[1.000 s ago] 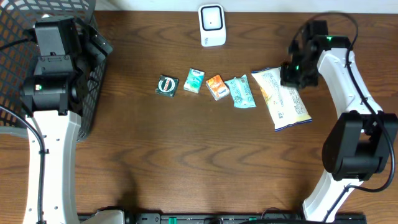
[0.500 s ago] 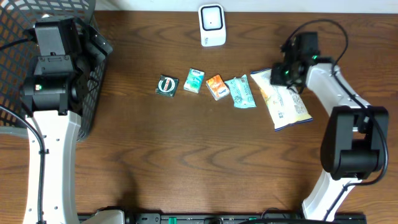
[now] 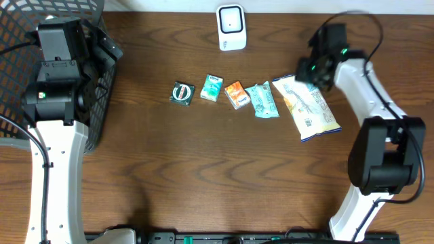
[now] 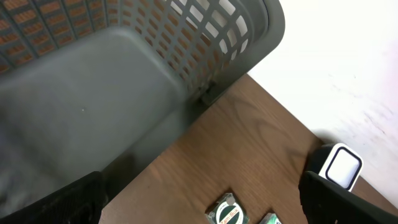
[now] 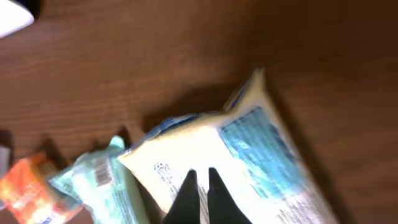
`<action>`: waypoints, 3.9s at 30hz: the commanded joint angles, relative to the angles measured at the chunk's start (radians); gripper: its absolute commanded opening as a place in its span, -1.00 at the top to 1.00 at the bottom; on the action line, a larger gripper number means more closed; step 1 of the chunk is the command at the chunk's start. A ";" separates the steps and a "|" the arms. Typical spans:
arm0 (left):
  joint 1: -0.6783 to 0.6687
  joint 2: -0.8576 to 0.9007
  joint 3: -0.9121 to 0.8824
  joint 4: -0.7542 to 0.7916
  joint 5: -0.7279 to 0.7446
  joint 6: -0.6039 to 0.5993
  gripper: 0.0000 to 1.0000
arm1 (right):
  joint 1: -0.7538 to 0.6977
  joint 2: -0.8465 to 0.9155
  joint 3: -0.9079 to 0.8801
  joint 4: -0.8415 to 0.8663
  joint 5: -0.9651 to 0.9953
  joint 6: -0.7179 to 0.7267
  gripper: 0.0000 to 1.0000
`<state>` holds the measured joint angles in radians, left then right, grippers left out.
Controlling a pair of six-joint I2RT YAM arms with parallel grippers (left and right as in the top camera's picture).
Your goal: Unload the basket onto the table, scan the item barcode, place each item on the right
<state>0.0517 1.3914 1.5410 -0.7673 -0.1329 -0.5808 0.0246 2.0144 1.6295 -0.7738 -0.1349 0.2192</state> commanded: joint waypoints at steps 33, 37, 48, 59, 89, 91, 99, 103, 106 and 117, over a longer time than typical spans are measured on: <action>0.004 -0.005 0.002 -0.003 -0.002 -0.012 -0.96 | 0.029 -0.084 0.017 -0.135 0.186 0.008 0.98; 0.004 -0.005 0.002 -0.003 -0.002 -0.012 -0.95 | 0.029 -0.064 -0.019 -0.037 0.196 0.008 0.98; 0.004 -0.005 0.002 -0.003 -0.002 -0.012 -0.96 | 0.077 0.099 -0.162 0.225 -0.113 0.016 0.98; 0.004 -0.005 0.002 -0.003 -0.002 -0.012 -0.96 | 0.000 0.110 -0.072 0.356 0.240 0.116 0.98; 0.004 -0.005 0.002 -0.003 -0.002 -0.012 -0.95 | -0.054 0.107 -0.031 -0.299 0.023 -0.041 0.98; 0.004 -0.005 0.002 -0.003 -0.002 -0.012 -0.96 | -0.062 0.100 0.025 -0.335 0.024 -0.047 0.98; 0.004 -0.005 0.002 -0.003 -0.002 -0.012 -0.96 | -0.109 0.086 0.297 -0.514 0.039 -0.122 0.15; 0.004 -0.005 0.002 -0.003 -0.002 -0.012 -0.96 | -0.154 0.087 0.304 -0.505 0.039 -0.132 -0.99; 0.004 -0.005 0.002 -0.003 -0.002 -0.012 -0.95 | -0.191 0.090 0.258 -0.475 0.016 -0.132 -0.99; 0.004 -0.005 0.002 -0.003 -0.002 -0.012 -0.96 | -0.277 0.092 -0.047 -0.267 -0.347 -0.235 -0.99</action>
<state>0.0517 1.3914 1.5410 -0.7673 -0.1333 -0.5804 -0.2443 2.1101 1.6413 -1.0653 -0.3569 0.0151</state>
